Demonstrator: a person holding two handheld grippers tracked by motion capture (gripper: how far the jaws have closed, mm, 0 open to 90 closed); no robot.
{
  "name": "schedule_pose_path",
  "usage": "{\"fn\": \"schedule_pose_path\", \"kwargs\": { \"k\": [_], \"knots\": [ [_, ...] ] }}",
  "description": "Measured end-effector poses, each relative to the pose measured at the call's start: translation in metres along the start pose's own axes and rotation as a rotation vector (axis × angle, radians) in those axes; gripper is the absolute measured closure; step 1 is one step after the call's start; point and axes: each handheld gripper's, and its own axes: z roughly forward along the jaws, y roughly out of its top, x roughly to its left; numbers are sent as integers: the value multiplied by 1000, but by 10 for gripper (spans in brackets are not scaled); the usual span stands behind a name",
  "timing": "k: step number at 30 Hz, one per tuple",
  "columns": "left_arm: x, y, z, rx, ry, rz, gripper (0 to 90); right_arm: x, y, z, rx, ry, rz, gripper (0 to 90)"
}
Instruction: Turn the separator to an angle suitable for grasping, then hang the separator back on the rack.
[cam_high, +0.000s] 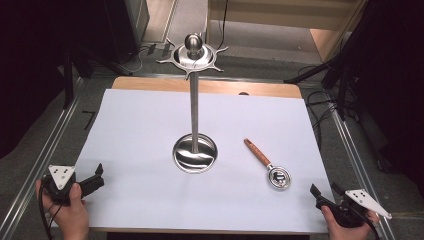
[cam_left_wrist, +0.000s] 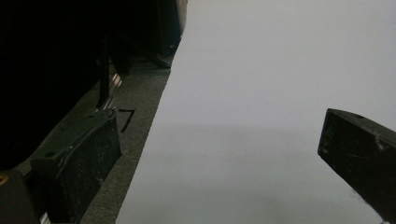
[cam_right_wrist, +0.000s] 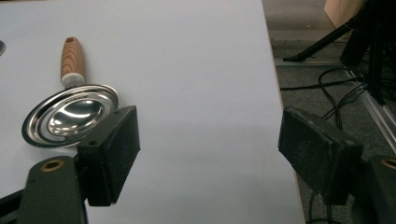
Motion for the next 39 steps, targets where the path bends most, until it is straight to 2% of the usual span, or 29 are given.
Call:
{"fn": "schedule_pose_path", "kwargs": {
  "k": [3, 8, 14, 15, 16, 18, 24, 26, 29, 30, 31, 33, 36, 38, 39],
  "knots": [
    [0, 0, 0, 0, -1, 1, 3, 0, 1, 1, 6, -2, 4, 214],
    [0, 0, 0, 2, -1, 1, 3, -1, 2, 3, 29, -33, 21, 213],
    [-1, 0, 0, 2, 0, 6, 3, 1, 5, 5, 52, -27, 6, 184],
    [0, 0, 0, -2, -5, 5, 3, 3, 8, 5, 53, -1, 12, 172],
    [0, 0, 0, -1, -4, 6, 3, 4, 9, 5, 45, 3, 0, 168],
    [-1, 0, 0, -4, -3, 11, 3, 11, 14, 6, 48, -23, -41, 171],
    [-2, 0, 0, -1, 1, 19, 3, 24, 23, 10, 69, -40, -53, 206],
    [-2, 0, -1, -6, -1, 20, 3, 28, 26, 12, 83, -66, -54, 229],
    [-2, 0, -1, -6, -2, 18, 3, 31, 29, 12, 76, -61, -51, 237],
    [-2, 0, 0, -4, 0, 19, 3, 32, 31, 12, 73, -65, -60, 237],
    [-2, 0, 0, 1, 2, 24, 3, 36, 35, 12, 82, -96, -80, 229],
    [-3, 0, 0, 2, 5, 27, 3, 37, 37, 13, 82, -103, -89, 223],
    [-3, 0, 0, -2, 4, 35, 3, 40, 41, 13, 84, -82, -127, 246],
    [-3, 0, 0, -3, 4, 36, 3, 41, 43, 13, 97, -75, -132, 253],
    [-4, 0, 0, -2, 4, 36, 3, 41, 48, 13, 133, -51, -150, 272]
  ]
}}
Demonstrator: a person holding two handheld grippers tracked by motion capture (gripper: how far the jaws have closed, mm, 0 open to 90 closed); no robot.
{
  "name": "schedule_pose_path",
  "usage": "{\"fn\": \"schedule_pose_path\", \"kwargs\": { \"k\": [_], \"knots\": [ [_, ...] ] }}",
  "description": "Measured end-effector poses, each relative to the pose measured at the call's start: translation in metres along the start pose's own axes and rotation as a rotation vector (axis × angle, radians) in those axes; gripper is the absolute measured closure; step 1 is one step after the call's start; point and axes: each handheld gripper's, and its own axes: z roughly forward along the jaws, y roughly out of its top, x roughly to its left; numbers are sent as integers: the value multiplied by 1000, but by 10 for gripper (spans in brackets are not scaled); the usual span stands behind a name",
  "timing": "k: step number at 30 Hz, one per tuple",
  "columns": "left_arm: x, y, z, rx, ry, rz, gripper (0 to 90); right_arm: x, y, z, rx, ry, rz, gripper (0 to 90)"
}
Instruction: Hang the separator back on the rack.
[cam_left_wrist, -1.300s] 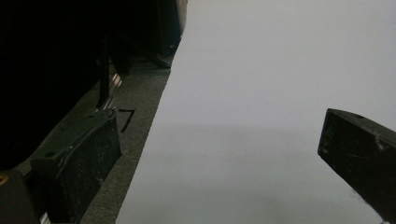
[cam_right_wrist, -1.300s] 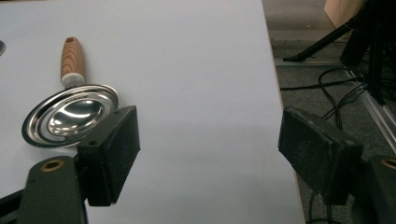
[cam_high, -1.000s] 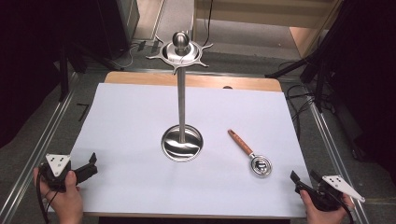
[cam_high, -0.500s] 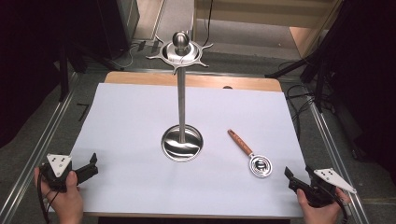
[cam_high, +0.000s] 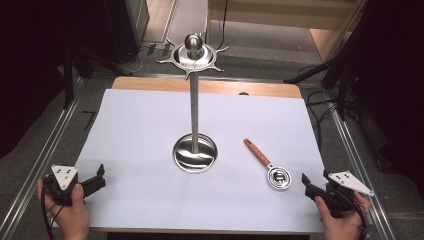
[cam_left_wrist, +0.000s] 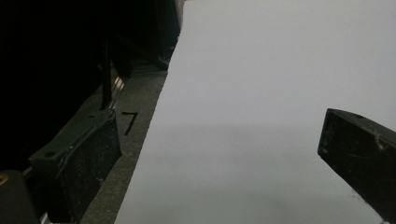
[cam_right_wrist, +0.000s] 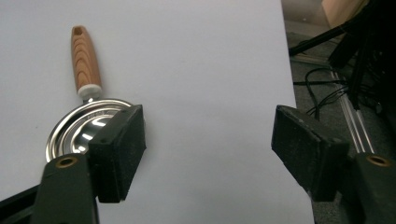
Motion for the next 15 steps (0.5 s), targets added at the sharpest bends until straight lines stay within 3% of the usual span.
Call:
{"fn": "schedule_pose_path", "kwargs": {
  "k": [6, 7, 15],
  "knots": [
    [-1, 0, 0, 0, 2, 7, 3, -4, 10, 3, 41, 40, -46, 265],
    [-1, 0, 0, 2, 1, 9, 3, -3, 13, 4, 67, 52, -71, 265],
    [-1, 0, 0, -2, -1, 11, 3, 7, 23, 11, 112, 133, -74, 285]
  ]
}}
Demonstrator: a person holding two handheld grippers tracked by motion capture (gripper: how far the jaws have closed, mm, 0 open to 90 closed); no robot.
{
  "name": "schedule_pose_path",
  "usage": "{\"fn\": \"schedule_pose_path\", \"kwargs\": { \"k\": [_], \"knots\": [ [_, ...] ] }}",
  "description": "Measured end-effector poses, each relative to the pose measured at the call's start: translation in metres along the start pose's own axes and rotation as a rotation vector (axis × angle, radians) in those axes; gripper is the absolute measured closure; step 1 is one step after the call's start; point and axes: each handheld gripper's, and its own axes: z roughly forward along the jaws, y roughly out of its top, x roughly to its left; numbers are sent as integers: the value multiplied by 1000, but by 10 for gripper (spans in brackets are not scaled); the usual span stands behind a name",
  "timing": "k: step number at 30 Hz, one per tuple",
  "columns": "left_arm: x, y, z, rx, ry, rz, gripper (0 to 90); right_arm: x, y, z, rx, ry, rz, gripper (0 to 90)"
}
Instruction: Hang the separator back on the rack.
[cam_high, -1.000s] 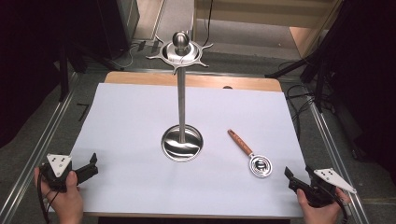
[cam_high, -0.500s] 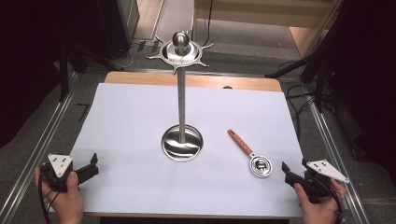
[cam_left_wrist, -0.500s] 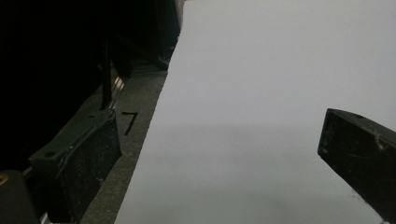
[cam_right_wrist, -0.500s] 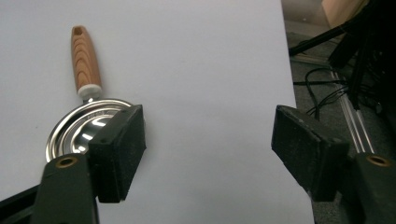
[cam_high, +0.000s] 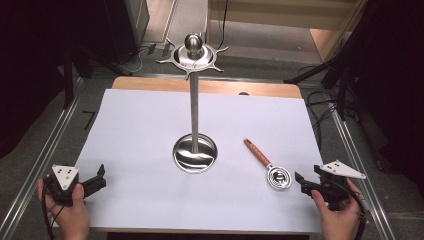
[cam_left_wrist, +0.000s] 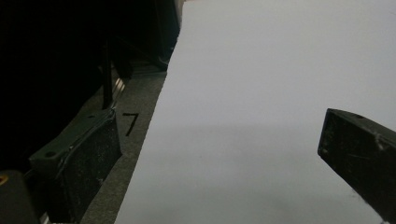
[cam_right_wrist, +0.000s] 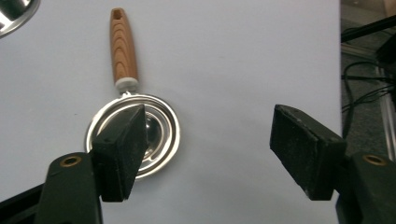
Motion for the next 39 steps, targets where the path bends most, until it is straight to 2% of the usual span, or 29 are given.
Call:
{"fn": "schedule_pose_path", "kwargs": {
  "k": [4, 6, 9, 10, 11, 13, 18, 20, 21, 22, 27, 29, 33, 34, 36, 39],
  "knots": [
    [0, 0, 0, 1, -1, 1, 3, 4, 4, 6, 20, -8, -6, 288],
    [0, 0, 0, 1, -1, 2, 3, 8, 9, 12, 33, -26, -11, 355],
    [0, 0, 0, 1, -1, 1, 3, 9, 12, 15, 37, -27, 0, 353],
    [0, 0, 0, 0, -2, 1, 3, 10, 14, 18, 38, 7, 3, 320],
    [0, 0, 0, 0, -2, 1, 3, 11, 16, 19, 46, 14, 9, 320],
    [0, 0, 0, 0, -1, 2, 3, 13, 19, 23, 56, 24, 1, 299],
    [0, 0, 0, 0, 0, 2, 3, 18, 28, 29, 77, 29, -31, 318],
    [0, 0, 0, 0, -1, 2, 3, 18, 32, 32, 77, 34, -43, 262],
    [0, 0, 0, 0, -1, 2, 3, 18, 32, 32, 77, 34, -43, 262],
    [0, 0, 0, -1, 1, 3, 3, 18, 37, 35, 99, 92, -61, 244],
    [0, 0, 0, 0, 0, 4, 3, 24, 43, 42, 168, 128, -109, 287],
    [0, 0, 0, 1, 0, 7, 3, 27, 45, 44, 170, 120, -118, 304],
    [-1, 0, 0, 0, 1, 4, 3, 31, 47, 47, 186, 133, -110, 322],
    [0, 0, 0, -1, -1, 6, 3, 34, 50, 50, 186, 129, -95, 385],
    [-1, 0, 0, 0, 0, 7, 3, 36, 52, 52, 190, 113, -73, 431],
    [-1, 0, 0, 0, 0, 7, 3, 38, 56, 55, 209, 125, -67, 438]
  ]
}}
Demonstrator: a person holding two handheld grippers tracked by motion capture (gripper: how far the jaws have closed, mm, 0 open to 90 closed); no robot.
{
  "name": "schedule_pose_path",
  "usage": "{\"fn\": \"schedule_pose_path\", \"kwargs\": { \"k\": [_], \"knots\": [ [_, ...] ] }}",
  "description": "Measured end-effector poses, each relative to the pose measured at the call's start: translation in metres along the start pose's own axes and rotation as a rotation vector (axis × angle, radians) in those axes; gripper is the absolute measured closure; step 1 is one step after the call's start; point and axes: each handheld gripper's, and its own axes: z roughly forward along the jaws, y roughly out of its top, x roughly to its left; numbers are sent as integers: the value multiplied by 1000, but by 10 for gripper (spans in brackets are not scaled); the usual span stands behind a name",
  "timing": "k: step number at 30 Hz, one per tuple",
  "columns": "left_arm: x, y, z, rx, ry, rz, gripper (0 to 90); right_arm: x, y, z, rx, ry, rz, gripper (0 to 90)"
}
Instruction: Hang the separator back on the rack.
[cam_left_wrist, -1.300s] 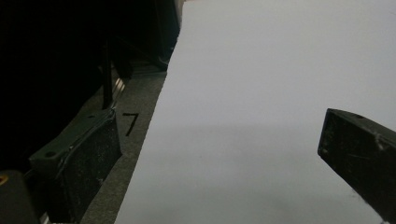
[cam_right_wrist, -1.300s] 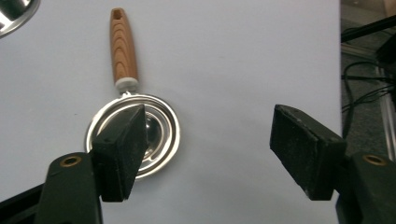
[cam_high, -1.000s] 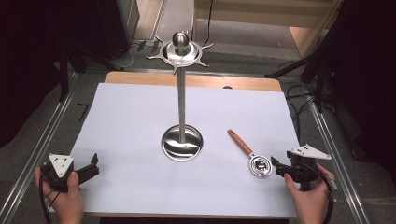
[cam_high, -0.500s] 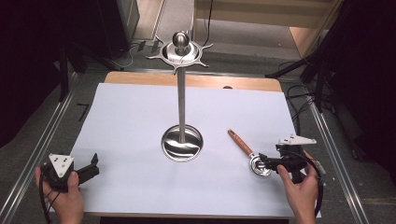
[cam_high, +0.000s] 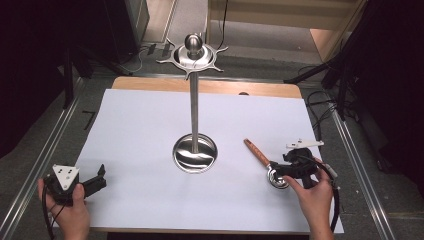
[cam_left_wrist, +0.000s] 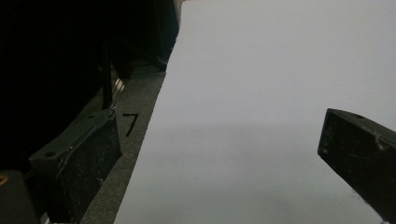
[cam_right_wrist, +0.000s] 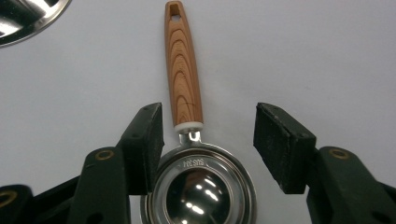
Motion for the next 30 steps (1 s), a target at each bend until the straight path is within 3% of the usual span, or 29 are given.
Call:
{"fn": "schedule_pose_path", "kwargs": {
  "k": [5, 7, 10, 16, 30],
  "knots": [
    [0, 0, 0, 0, -1, 0, 3, 3, 8, 7, 58, -4, -47, 442],
    [0, 0, 0, 0, 0, -1, 3, 5, 11, 11, 76, -3, -76, 487],
    [0, 0, 0, -1, 0, -2, 3, 6, 13, 17, 100, -18, -79, 542],
    [0, 0, 0, 0, -1, 0, 3, 8, 15, 27, 153, -16, -97, 519],
    [-1, 0, 0, 2, 1, 9, 3, 9, 20, 38, 182, -1, -117, 542]
  ]
}}
